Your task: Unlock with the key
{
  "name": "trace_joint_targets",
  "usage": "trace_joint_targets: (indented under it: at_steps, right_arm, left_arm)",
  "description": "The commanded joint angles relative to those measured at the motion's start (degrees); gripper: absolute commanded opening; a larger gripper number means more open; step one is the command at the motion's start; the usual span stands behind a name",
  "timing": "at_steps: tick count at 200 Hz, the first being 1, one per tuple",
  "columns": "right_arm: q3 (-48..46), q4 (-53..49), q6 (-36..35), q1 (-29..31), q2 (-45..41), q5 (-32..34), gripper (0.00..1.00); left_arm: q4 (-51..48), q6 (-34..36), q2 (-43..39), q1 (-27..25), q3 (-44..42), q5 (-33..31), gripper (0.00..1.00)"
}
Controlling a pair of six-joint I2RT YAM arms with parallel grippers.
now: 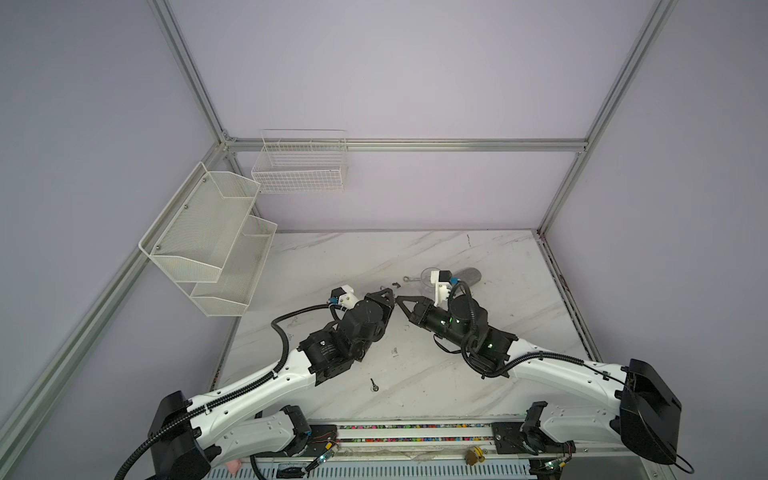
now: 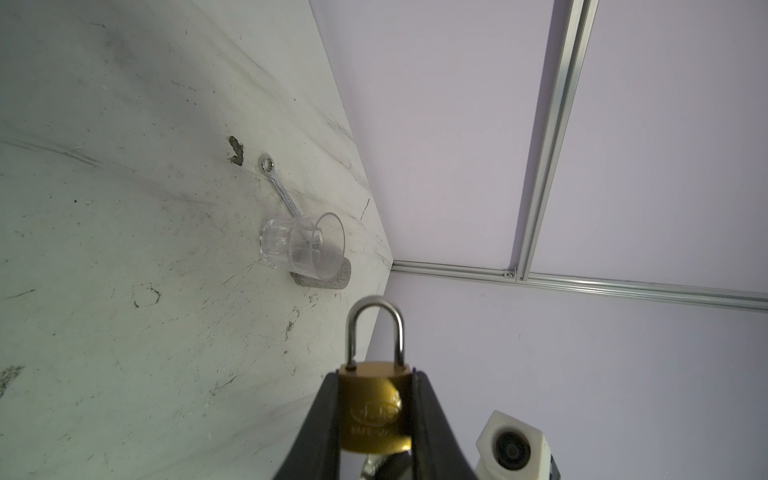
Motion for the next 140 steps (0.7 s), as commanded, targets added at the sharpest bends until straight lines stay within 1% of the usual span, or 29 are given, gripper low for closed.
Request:
trace_joint_targets:
  at_steps: [1,22,39,47,56,81,105,140]
  right_arm:
    - [-0.97,-1.4,-0.74,1.34,-1.85,-2.18,0.02]
    - [-0.83,-4.28,-3.07,1.34,-4.65,0.21,0.09]
    - [-0.48,-7.56,-5.52,1.31,-6.82,2.03,0.21]
    - [-0.44,-8.65,-6.75,1.27,-7.87,2.41,0.26]
    - [-0.3,-10.05,-8.07,1.27,-8.86,2.62,0.29]
    - [-0.5,-13.91,-10.37,0.82,-12.11,3.48,0.35]
    - [-0.58,-17.6,-12.67,0.59,-15.81,3.79,0.41]
    - [0.58,-25.75,-16.06,-0.21,-20.97,4.53,0.49]
  left_arm:
    - [4.51,3.73,-2.41,-1.62,4.14,2.0,0.0]
    - [2.25,7.16,-3.93,-1.63,3.91,0.81,0.0]
    - [0.76,13.69,-5.07,-1.47,3.99,0.46,0.0]
    - [-2.36,15.76,-5.43,-1.24,4.7,0.3,0.0]
    - [-6.17,17.45,-6.08,-1.03,5.26,0.02,0.0]
    - [-8.77,26.53,-8.3,-0.96,4.42,0.14,0.0]
    - [-12.48,38.5,-8.61,-0.93,5.96,1.26,0.0]
    - [-12.05,58.12,-6.52,-0.95,6.29,5.88,0.0]
